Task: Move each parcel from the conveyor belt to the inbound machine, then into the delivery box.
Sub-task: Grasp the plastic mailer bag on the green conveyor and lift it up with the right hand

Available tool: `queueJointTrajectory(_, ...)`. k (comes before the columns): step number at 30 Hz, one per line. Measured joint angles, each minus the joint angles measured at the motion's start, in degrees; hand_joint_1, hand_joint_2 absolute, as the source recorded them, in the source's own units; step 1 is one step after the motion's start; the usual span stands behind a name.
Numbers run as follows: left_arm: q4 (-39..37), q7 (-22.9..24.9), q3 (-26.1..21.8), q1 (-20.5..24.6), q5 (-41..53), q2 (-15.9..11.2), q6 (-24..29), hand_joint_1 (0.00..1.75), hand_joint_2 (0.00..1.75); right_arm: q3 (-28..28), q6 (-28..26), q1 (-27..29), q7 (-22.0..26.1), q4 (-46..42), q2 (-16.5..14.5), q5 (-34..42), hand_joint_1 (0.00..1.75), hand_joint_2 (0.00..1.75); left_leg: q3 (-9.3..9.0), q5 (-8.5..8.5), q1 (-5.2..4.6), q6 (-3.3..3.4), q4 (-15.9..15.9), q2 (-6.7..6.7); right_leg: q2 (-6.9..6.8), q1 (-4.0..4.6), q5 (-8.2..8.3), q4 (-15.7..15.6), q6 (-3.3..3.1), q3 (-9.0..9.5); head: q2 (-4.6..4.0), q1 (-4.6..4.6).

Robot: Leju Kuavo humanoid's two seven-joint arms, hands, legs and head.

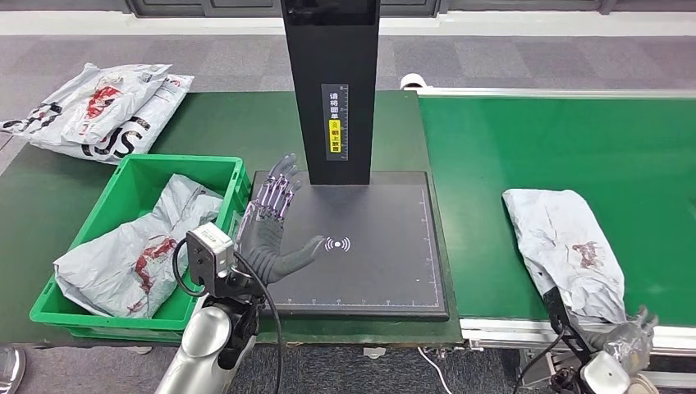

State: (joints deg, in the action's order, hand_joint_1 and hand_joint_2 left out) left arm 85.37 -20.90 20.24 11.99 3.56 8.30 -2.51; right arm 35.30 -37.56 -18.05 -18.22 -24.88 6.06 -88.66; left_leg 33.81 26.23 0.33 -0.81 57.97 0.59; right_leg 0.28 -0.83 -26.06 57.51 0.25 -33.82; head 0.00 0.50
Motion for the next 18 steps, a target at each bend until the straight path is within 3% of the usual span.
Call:
queueJointTrajectory(2,-0.01,-0.08,0.0,0.0,0.0,-0.14,0.0,0.0,1.75,0.0,-0.17,-0.48,1.05,0.78,0.1,0.35,0.01,1.75,-0.01,0.0,0.0,0.0,0.0,0.0,0.0,0.0,0.0,0.0,0.0,0.01,0.0,0.0)
queueJointTrajectory(3,-0.02,-0.12,0.0,-0.01,0.0,-0.23,0.0,0.0,1.75,0.0,-0.31,-0.67,1.57,1.15,0.13,0.51,0.23,1.75,-0.02,0.0,0.0,0.0,0.0,0.0,0.0,0.0,0.0,0.0,0.0,0.02,-0.01,0.0)
queueJointTrajectory(6,-0.02,-0.24,0.0,-0.03,0.0,-0.48,0.0,0.0,1.75,0.0,-0.51,-1.05,2.28,2.02,0.12,0.65,1.41,1.75,-0.02,0.0,0.0,0.0,0.0,0.01,-0.01,0.0,0.01,0.0,0.0,0.03,-0.02,0.0)
queueJointTrajectory(7,-0.02,-0.3,0.0,-0.04,0.0,-0.52,0.0,0.0,1.75,0.0,-0.59,-1.15,2.37,2.3,0.11,0.64,1.61,1.75,-0.02,0.0,0.0,0.0,0.0,0.02,-0.01,0.0,0.0,0.0,0.0,0.03,-0.01,0.0)
queueJointTrajectory(13,-0.04,-0.5,0.0,-0.09,0.0,-0.87,0.04,0.0,1.75,0.0,-1.74,-1.39,3.97,3.24,0.1,1.06,1.75,1.75,0.02,0.0,0.0,0.0,0.0,0.06,-0.03,0.0,0.0,0.01,0.0,0.02,0.0,0.0)
queueJointTrajectory(18,-0.04,-0.51,0.0,-0.09,0.0,-0.89,0.04,0.0,1.75,0.0,-1.84,-1.49,4.09,3.29,0.1,1.06,1.75,1.75,0.02,0.0,0.0,0.0,0.0,0.05,-0.03,0.0,0.0,0.01,0.0,0.02,-0.01,0.0)
